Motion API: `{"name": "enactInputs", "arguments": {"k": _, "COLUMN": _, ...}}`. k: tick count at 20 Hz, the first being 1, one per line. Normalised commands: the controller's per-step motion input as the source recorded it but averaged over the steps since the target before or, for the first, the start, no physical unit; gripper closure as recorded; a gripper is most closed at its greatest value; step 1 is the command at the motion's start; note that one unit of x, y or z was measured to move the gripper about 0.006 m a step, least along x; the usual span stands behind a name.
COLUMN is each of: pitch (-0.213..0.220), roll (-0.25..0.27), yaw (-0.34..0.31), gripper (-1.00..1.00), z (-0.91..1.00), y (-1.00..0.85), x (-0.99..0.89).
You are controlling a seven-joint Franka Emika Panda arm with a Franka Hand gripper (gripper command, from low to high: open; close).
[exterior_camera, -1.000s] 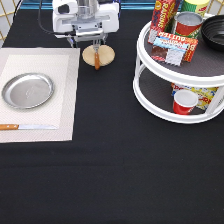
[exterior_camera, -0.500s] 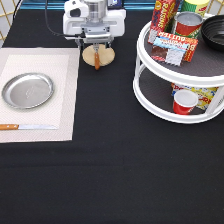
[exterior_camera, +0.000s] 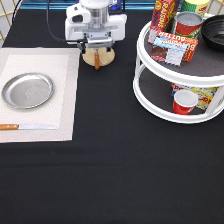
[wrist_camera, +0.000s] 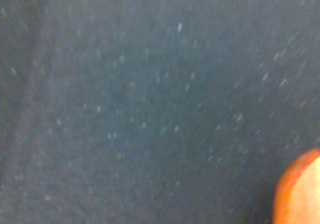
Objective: Arrange plate and fork
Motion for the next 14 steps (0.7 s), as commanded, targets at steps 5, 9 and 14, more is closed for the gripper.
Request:
{"name": "enactInputs", "arguments": {"k": 5, "pitch": 0.011, "roll": 0.0, "yaw": 0.058, "gripper": -1.0, "z": -0.15, "y": 0.0, "x": -0.07}}
{"name": "enactInputs", "arguments": {"k": 9, "pitch": 0.018, "roll": 0.002, "yaw": 0.04, "gripper": 1.0, "z": 0.0, "y": 0.0, "x": 0.0}}
{"name": "enactInputs", "arguments": {"k": 14, "pitch": 0.0, "roll": 0.0, "yaw": 0.008, "gripper": 1.0, "z": -0.01, "y": 0.0, "x": 0.0}}
